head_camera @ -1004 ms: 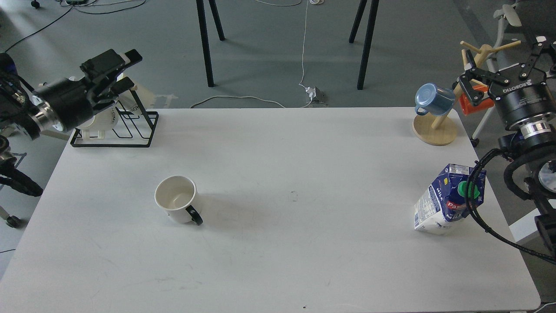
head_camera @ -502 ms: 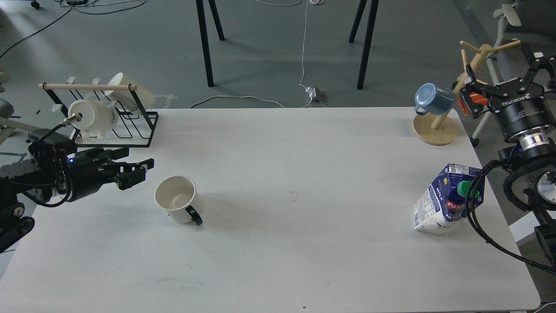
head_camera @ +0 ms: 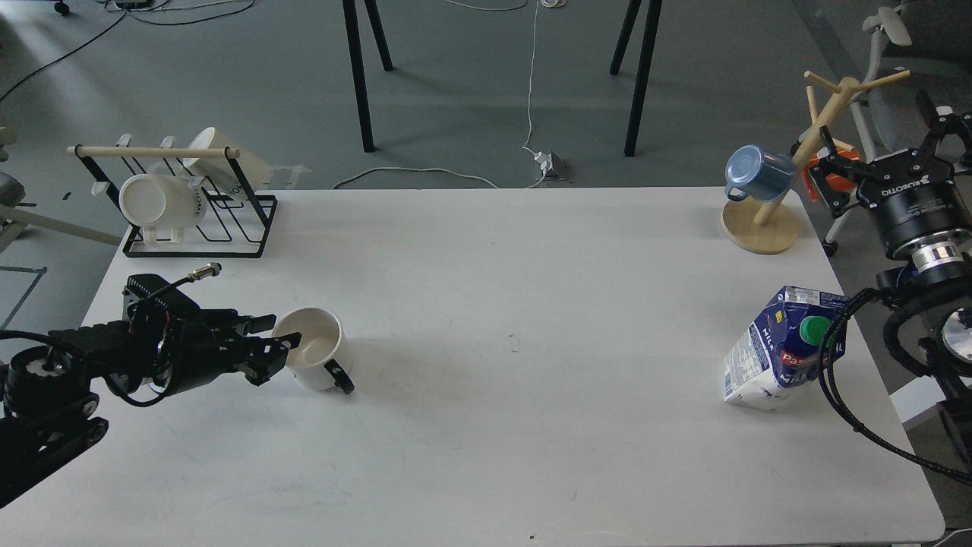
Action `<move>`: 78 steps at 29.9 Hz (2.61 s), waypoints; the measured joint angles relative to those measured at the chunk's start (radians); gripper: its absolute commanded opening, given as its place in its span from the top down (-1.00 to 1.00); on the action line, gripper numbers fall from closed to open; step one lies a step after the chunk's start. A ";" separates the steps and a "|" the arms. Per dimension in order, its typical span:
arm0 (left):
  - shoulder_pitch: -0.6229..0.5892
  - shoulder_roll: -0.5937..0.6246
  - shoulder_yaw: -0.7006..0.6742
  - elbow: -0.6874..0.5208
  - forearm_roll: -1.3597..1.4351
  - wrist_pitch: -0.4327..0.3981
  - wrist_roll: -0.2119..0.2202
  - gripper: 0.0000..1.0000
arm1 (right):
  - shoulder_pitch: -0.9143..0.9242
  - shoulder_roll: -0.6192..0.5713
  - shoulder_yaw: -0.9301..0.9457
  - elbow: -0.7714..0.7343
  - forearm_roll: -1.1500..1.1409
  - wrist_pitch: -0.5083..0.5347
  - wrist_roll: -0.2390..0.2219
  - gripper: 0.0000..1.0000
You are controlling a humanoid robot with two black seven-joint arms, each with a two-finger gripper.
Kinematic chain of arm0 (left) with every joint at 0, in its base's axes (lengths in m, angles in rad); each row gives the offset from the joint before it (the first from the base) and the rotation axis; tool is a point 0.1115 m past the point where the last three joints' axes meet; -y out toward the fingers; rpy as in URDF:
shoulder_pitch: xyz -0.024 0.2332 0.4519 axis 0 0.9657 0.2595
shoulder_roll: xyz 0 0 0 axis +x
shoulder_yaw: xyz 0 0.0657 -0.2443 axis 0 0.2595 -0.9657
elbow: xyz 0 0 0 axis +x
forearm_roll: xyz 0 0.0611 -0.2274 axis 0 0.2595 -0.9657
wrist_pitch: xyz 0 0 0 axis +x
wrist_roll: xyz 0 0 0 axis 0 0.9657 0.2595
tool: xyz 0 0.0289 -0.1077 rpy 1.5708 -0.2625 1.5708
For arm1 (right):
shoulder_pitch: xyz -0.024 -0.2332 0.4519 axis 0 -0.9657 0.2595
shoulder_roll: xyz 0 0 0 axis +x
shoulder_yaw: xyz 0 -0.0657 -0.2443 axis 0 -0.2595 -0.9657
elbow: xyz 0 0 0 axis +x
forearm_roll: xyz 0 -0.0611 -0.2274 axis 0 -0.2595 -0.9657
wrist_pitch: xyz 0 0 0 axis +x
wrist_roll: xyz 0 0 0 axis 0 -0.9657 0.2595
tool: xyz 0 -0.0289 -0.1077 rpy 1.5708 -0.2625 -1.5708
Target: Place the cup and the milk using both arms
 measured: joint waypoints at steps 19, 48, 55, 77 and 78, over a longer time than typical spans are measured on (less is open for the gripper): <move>-0.211 -0.031 -0.007 -0.145 -0.003 -0.253 -0.003 0.92 | -0.009 -0.001 0.000 -0.023 0.000 0.000 0.000 -0.97; -0.347 -0.621 0.114 0.050 0.141 -0.443 0.178 0.42 | -0.043 -0.016 0.001 -0.020 0.000 0.000 0.000 -0.97; -0.345 -0.600 0.078 0.050 0.141 -0.424 0.174 -0.16 | -0.067 -0.016 0.003 -0.019 0.000 0.000 0.000 -0.97; -0.330 -0.254 -0.531 0.096 -1.392 -0.329 0.038 -0.99 | -0.522 -0.046 0.148 0.023 0.077 0.000 0.006 -0.97; -0.321 -0.233 -0.531 0.112 -1.475 -0.328 0.032 -0.99 | -0.544 -0.045 0.144 0.035 0.077 0.000 0.006 -0.97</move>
